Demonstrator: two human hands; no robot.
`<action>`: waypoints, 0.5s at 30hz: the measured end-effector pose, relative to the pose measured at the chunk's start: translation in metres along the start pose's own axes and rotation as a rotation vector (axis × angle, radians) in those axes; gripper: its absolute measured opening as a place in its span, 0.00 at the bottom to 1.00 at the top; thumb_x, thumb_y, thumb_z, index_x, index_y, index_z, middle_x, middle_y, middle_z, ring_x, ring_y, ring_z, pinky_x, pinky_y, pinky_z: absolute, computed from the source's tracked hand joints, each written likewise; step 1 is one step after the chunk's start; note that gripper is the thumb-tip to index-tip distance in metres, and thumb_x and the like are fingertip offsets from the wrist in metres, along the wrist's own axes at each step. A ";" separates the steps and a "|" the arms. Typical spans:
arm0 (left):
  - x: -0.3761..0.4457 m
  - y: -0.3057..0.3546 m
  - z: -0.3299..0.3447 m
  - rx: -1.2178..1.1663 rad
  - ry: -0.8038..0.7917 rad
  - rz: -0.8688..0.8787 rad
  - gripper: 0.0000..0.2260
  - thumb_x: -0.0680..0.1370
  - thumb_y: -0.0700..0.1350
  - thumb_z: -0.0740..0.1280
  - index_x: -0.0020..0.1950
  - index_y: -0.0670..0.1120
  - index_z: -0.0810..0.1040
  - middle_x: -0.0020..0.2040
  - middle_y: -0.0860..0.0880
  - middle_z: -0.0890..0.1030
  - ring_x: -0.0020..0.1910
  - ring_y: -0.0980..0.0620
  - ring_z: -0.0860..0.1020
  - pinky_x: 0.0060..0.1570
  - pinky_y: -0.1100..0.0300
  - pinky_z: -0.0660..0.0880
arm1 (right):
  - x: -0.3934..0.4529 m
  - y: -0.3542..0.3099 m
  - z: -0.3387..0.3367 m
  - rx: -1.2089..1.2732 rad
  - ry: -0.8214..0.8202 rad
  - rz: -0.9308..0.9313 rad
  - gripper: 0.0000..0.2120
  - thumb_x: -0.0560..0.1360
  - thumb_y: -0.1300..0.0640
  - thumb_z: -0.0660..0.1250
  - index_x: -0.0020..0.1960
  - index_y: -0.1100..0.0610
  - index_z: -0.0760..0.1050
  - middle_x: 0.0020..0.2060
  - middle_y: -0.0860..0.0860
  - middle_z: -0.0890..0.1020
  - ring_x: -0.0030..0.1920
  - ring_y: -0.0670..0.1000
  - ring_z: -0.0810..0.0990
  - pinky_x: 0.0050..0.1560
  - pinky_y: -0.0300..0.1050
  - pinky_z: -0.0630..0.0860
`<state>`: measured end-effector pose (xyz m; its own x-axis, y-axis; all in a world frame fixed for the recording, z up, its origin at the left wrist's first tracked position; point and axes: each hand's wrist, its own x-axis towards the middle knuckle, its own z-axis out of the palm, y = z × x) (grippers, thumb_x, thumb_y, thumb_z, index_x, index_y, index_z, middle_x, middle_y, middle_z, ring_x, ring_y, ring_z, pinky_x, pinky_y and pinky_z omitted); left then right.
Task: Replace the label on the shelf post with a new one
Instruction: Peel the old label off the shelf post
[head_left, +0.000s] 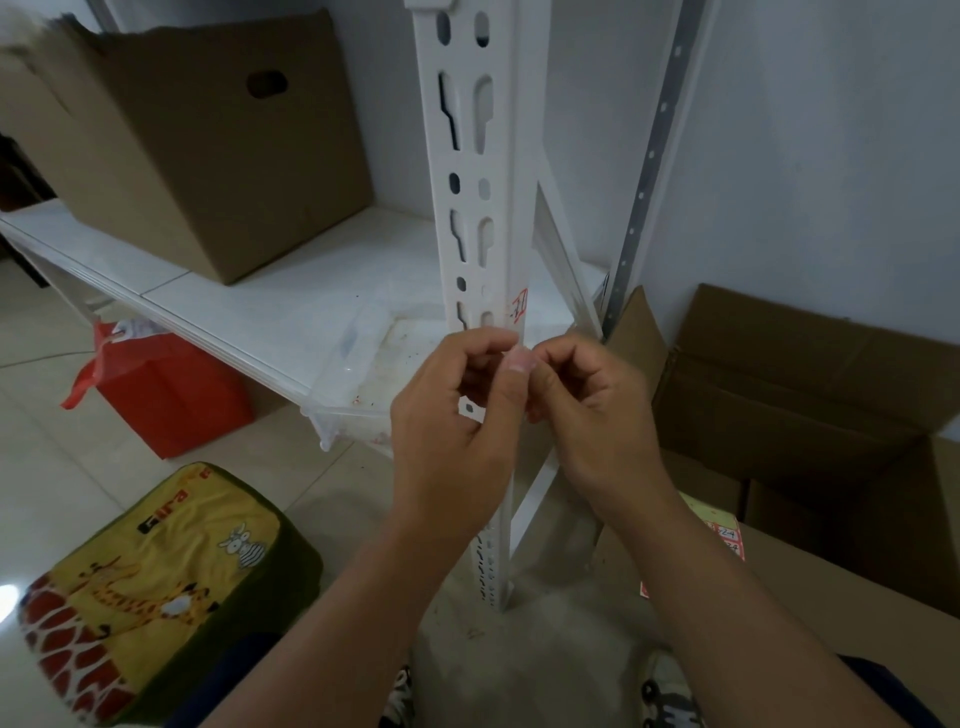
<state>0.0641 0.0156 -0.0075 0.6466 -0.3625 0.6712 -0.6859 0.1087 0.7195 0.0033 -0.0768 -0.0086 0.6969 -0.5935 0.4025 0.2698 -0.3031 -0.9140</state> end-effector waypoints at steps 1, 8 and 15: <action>0.000 0.001 0.000 0.005 0.005 0.005 0.04 0.78 0.45 0.64 0.50 0.47 0.77 0.43 0.56 0.80 0.41 0.58 0.79 0.41 0.70 0.75 | 0.000 0.001 0.000 -0.021 0.007 -0.001 0.16 0.72 0.49 0.65 0.45 0.63 0.78 0.34 0.47 0.79 0.34 0.43 0.78 0.36 0.34 0.76; 0.001 -0.003 -0.002 -0.070 0.006 -0.119 0.07 0.79 0.42 0.63 0.44 0.53 0.76 0.38 0.55 0.79 0.38 0.55 0.78 0.40 0.65 0.76 | 0.002 0.007 0.000 -0.129 0.022 -0.019 0.15 0.71 0.46 0.67 0.42 0.59 0.78 0.34 0.48 0.79 0.37 0.47 0.79 0.36 0.36 0.78; 0.004 -0.001 0.000 -0.399 0.003 -0.420 0.09 0.79 0.42 0.61 0.41 0.42 0.77 0.35 0.48 0.77 0.35 0.55 0.72 0.40 0.61 0.73 | 0.001 0.012 0.002 -0.198 0.054 -0.050 0.20 0.70 0.41 0.65 0.42 0.59 0.78 0.33 0.48 0.79 0.38 0.50 0.78 0.35 0.38 0.77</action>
<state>0.0674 0.0138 -0.0059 0.8374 -0.4479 0.3134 -0.1912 0.2971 0.9355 0.0086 -0.0793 -0.0199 0.6479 -0.6114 0.4543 0.1639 -0.4706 -0.8670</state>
